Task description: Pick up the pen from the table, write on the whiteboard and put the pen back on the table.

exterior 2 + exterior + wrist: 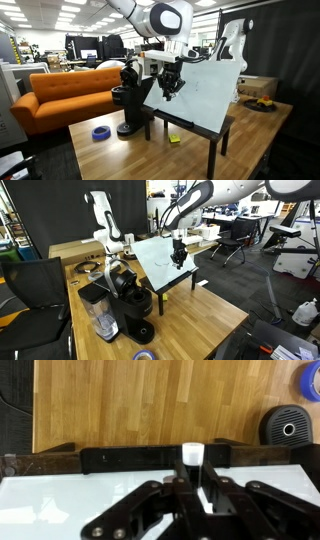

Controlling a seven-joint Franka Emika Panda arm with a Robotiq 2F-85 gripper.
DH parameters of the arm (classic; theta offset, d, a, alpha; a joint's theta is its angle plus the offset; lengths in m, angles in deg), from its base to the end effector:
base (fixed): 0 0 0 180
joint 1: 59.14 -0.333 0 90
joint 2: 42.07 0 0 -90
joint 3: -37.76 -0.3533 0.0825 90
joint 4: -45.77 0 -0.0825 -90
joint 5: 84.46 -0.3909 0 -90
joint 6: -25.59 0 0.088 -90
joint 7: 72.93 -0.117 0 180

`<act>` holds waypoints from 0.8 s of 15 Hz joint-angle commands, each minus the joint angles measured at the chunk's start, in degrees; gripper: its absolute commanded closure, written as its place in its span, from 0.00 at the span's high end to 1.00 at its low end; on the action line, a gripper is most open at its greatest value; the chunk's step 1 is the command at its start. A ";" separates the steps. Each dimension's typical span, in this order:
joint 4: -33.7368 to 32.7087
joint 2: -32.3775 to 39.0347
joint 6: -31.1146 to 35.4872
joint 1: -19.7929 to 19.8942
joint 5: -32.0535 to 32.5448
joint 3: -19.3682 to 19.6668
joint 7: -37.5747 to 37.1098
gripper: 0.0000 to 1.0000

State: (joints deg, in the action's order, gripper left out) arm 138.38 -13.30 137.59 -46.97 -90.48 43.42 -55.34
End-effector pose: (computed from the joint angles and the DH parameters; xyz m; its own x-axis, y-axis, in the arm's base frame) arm 0.6590 -0.1944 0.3415 0.9894 -0.0364 -0.1404 -0.0492 -0.9948 -0.0889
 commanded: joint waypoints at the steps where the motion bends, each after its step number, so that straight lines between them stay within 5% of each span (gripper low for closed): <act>1: -3.24 1.74 -2.21 1.43 0.43 -0.16 -0.58 0.05; 12: -7.32 3.74 -3.86 4.99 -0.22 0.37 -0.18 0.05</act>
State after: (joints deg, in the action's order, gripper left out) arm 134.17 -11.11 136.29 -42.95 -90.49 43.95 -55.34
